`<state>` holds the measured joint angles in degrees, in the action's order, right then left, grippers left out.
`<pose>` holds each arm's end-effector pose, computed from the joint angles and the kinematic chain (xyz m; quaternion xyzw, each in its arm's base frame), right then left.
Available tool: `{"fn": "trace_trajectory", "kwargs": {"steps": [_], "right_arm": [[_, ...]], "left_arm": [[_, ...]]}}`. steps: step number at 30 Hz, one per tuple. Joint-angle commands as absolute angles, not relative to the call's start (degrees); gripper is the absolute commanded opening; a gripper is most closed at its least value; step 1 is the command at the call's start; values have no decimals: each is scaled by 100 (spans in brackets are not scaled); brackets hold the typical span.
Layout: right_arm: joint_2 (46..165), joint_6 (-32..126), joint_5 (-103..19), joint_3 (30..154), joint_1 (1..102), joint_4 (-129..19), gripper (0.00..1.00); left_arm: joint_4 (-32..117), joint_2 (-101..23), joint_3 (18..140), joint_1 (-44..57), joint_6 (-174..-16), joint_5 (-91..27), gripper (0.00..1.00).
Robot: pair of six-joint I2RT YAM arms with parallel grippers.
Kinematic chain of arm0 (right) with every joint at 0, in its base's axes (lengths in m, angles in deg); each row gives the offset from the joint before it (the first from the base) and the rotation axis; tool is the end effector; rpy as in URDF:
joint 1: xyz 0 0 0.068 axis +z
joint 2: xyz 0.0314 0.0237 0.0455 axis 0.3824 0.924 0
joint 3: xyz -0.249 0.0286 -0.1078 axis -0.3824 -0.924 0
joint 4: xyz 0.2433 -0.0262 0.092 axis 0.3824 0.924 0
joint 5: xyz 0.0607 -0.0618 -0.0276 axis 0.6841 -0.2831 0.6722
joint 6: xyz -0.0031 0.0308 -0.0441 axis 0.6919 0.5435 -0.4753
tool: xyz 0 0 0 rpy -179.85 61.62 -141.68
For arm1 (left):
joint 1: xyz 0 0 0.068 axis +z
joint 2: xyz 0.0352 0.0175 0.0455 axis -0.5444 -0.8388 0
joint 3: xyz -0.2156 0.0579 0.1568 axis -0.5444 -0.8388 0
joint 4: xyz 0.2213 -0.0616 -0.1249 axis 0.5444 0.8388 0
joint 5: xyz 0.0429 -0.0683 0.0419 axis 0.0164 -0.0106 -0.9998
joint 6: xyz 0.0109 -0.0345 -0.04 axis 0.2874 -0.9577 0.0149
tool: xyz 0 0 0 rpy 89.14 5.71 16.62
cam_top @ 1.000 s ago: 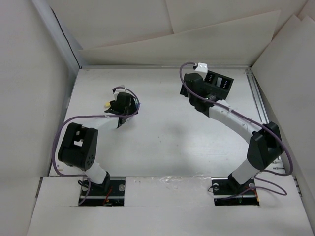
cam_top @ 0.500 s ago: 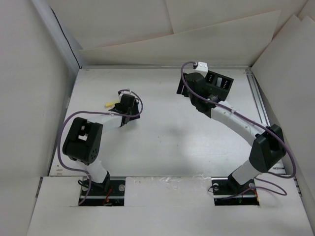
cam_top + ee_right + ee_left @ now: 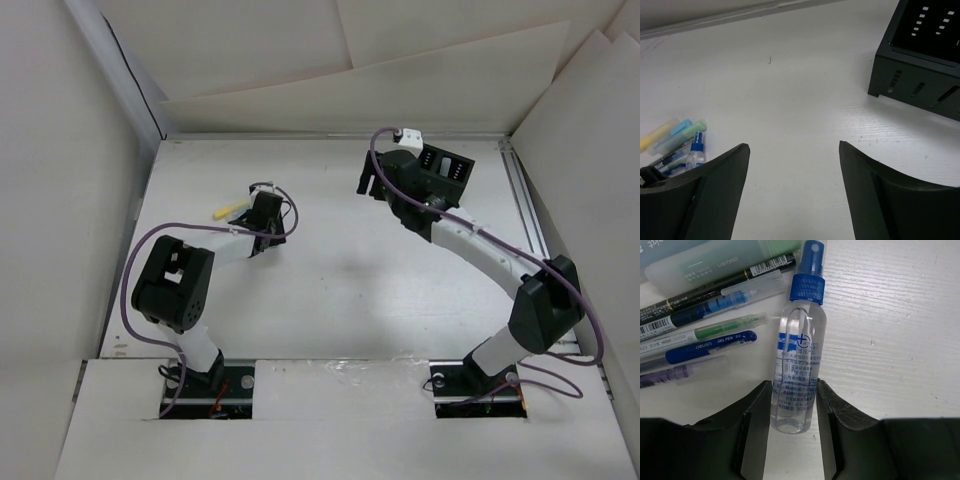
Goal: Sort the stationery into containers
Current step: Pick up the stationery from the center of the board.
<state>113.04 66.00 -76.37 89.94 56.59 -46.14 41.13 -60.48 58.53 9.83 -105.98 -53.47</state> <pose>0.3097 0.1908 0.3257 0.0626 0.8268 0.0959 0.5507 0.3225 -0.1292 0.1706 -0.0408 0.9077 -0.0601 0.4134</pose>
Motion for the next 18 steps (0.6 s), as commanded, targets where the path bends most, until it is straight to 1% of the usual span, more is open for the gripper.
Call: {"fn": "trace_trajectory", "kwargs": {"steps": [1, 2, 3, 4, 8, 12, 13, 16, 18], "right_arm": [[11137, 6707, -7231, 8898, 5579, -4854, 80], [11137, 6707, -7152, 8898, 5527, -4854, 82], [11137, 6707, -6968, 8898, 5527, -4854, 84], [11198, 6707, -6836, 8898, 5527, -4854, 87], [11339, 6707, -5923, 8898, 5474, -4915, 90], [11392, 6707, -5078, 8837, 5368, -4916, 90], [11392, 6759, -4720, 8784, 5368, -5003, 90], [11173, 6760, -4051, 8538, 5368, -5258, 91], [11120, 6821, -3593, 8415, 5368, -5390, 92]], "left_arm": [[4158, -5982, 5871, 996, -10607, -5322, 13], [4089, -5921, 5784, 996, -10668, -5244, 8], [3975, -5850, 5722, 996, -10668, -5156, 7], [3904, -5658, 5591, 996, -10668, -5068, 7], [3456, -4920, 5196, 996, -10782, -4471, 7], [2692, -4120, 4668, 996, -10783, -3584, 7], [2369, -3988, 4562, 996, -10783, -3251, 8], [1954, -3557, 4254, 996, -10835, -2688, 11], [1689, -3337, 4131, 996, -10835, -2493, 11]]}}
